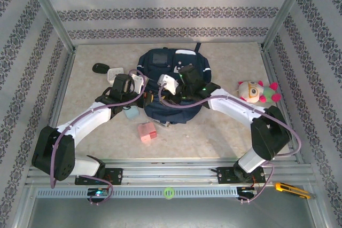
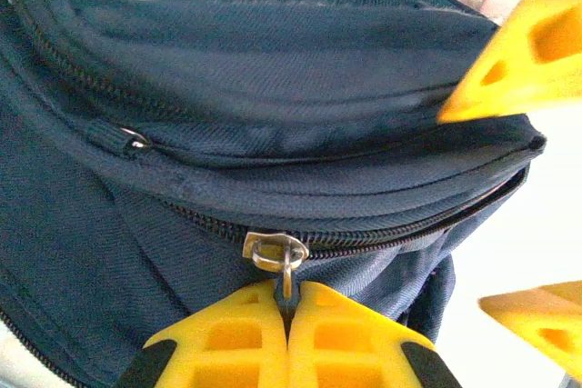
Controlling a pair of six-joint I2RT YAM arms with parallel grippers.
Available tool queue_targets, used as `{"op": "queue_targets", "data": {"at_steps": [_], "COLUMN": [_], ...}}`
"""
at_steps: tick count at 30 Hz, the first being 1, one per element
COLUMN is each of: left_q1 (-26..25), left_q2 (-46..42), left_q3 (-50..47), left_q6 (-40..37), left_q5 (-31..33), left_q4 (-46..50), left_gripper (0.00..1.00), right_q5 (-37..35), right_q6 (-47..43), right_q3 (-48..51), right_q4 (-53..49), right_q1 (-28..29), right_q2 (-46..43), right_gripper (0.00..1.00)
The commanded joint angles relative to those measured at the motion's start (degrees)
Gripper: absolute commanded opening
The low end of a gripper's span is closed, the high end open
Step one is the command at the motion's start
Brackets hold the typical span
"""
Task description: Pack the student bag
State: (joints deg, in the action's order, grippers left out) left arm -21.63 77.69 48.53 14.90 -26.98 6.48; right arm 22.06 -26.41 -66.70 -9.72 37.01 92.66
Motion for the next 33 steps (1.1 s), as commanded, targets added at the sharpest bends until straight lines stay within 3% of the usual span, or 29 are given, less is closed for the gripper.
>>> {"op": "queue_targets", "data": {"at_steps": [1,3,5,10,18,22,33], "left_q1": [0.5,0.6,0.7,3.4,6.9,7.5,9.0], "left_q2": [-0.4,-0.4,-0.1,1.0,4.3,7.2,20.1], "left_q3": [1.0,1.6,2.5,4.1,7.0,10.2,17.7], "left_q6": [-2.1,-2.7,-3.3,-4.3,-9.0,-11.7,-12.9], "left_q5": [-2.8,-1.2,2.4,6.6,8.6,9.4,16.2], "left_q4": [-3.7,-2.0,1.0,6.4,8.7,9.7,8.8], "left_gripper": [0.00,0.00,0.00,0.00,0.00,0.00,0.00], "right_q5": [-2.0,0.4,3.5,9.9,25.9,27.8,31.1], "right_q6": [-4.2,-5.1,-6.4,-10.3,-21.0,-24.7,-22.4], "right_q3": [-3.8,-4.7,-4.4,-2.0,0.2,-0.7,0.4], "right_q4": [1.2,0.5,0.2,-1.8,-7.8,-12.0,-9.4], "right_q1": [-0.5,-1.1,-2.1,-6.2,-13.5,-14.3,-15.6], "right_q2": [2.6,3.0,2.0,-1.9,-7.2,-7.6,-9.7], "right_gripper": [0.42,0.15,0.00,0.00,0.00,0.00,0.00]}}
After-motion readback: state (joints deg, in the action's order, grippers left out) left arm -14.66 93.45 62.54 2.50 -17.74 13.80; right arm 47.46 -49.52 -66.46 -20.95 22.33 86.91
